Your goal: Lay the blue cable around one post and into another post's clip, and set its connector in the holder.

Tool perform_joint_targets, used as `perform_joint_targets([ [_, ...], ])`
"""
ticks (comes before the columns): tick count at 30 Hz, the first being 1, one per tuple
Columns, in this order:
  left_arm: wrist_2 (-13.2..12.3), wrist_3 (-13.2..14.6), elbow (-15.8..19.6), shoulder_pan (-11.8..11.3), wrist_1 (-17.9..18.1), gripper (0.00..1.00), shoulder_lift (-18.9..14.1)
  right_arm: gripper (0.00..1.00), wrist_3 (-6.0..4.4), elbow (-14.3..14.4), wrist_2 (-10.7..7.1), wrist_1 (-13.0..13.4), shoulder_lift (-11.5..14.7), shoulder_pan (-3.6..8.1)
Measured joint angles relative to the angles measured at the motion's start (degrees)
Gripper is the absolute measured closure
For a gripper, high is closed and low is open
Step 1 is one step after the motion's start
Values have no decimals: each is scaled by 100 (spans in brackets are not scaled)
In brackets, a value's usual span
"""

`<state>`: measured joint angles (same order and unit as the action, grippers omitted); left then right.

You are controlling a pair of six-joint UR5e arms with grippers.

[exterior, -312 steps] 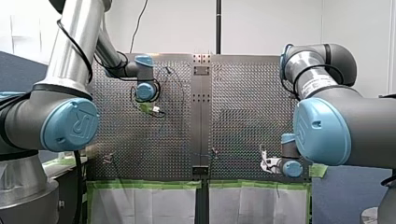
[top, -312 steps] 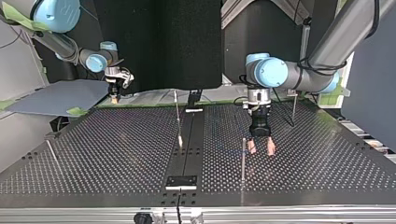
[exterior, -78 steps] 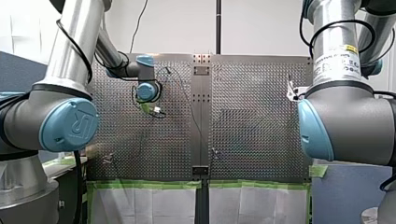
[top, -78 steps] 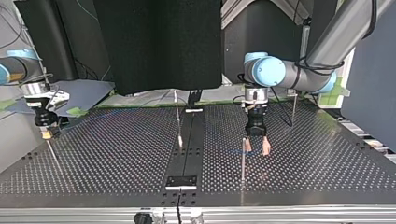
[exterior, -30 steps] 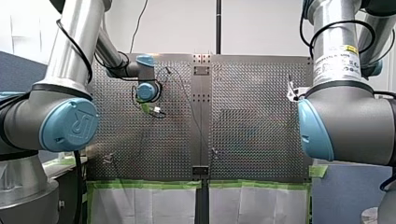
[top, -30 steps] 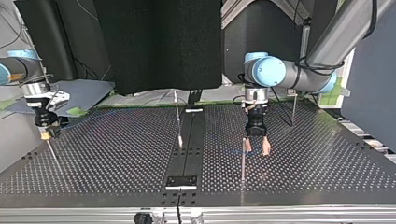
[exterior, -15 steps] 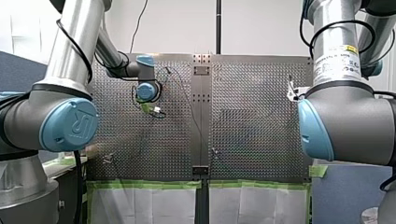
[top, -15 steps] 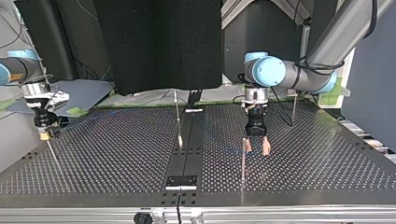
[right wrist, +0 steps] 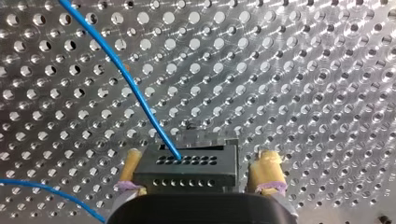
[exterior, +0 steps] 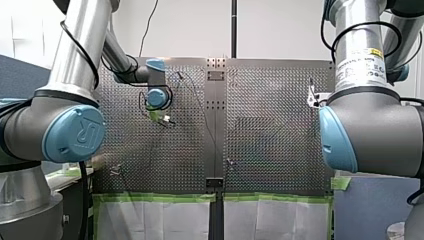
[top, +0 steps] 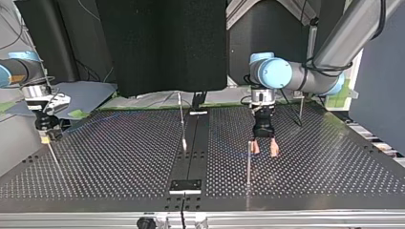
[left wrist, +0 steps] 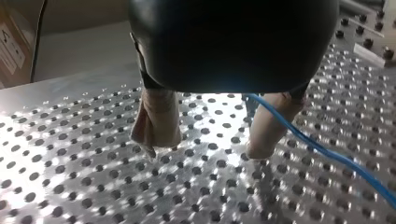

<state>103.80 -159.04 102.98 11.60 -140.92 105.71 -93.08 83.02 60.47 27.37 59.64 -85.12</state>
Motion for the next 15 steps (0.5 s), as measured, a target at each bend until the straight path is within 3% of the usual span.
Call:
perform_joint_targets([
  [5,195,252,1,-5,-129,0,-2,0,-57,-5,3,55,0,8],
  [15,262,548,-10,-9,-188,0,-13,0,-88,-8,20,82,0,13],
])
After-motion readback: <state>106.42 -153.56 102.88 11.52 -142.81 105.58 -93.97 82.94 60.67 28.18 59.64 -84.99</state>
